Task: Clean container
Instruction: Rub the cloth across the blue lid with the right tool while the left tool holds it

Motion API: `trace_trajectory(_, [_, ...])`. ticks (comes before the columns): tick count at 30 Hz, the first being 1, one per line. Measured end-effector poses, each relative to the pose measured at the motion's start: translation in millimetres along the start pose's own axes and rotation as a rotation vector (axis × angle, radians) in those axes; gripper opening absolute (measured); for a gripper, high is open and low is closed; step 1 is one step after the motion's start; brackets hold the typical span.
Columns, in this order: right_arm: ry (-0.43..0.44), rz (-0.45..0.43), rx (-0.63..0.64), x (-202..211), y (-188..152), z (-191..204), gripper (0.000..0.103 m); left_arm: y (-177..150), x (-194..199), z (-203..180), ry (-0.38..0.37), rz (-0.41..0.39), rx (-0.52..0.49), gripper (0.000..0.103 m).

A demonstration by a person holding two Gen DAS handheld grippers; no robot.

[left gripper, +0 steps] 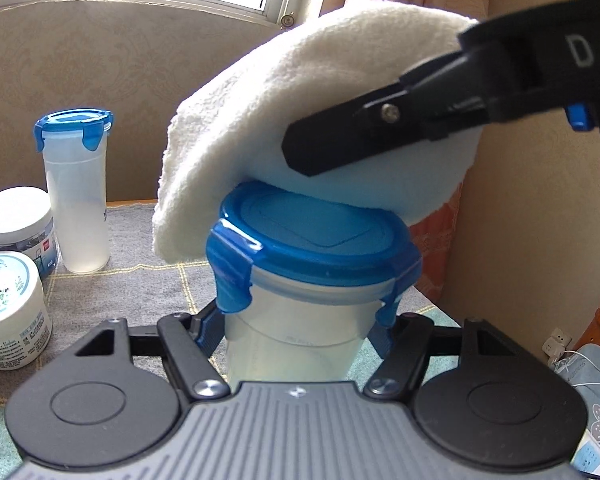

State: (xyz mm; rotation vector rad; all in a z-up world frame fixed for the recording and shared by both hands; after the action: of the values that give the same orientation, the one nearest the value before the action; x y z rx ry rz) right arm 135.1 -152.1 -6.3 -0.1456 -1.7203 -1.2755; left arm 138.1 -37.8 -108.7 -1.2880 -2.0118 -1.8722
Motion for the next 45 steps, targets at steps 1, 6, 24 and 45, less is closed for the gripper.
trace_trajectory(1, [0.005, 0.000, 0.001, 2, -1, 0, 0.021, 0, 0, 0, 0.000, 0.001, -0.002, 0.070])
trace_trajectory(6, [0.026, 0.003, 0.010, 10, -7, 3, 0.021, 0, 0, -1, 0.002, 0.002, -0.005, 0.070])
trace_trajectory(24, [0.075, 0.038, 0.075, 31, -26, 16, 0.021, 1, 1, 4, 0.003, 0.001, 0.010, 0.070])
trace_trajectory(45, [0.044, 0.081, 0.093, 51, -51, 6, 0.021, 3, -1, 6, 0.012, 0.005, -0.001, 0.070])
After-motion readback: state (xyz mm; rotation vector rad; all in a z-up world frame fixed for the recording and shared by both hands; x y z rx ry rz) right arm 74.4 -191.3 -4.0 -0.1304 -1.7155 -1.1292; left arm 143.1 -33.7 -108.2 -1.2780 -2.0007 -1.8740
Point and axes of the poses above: each gripper's, at about its wrist camera, not at the fingertips, and x roughly against the way its jaws point, z to its left, y to its top, the point moved 5 cm from there along -x, roughly the way its jaws point, and after that the axes turned 10 degrees about z, right-handed, at the moved point
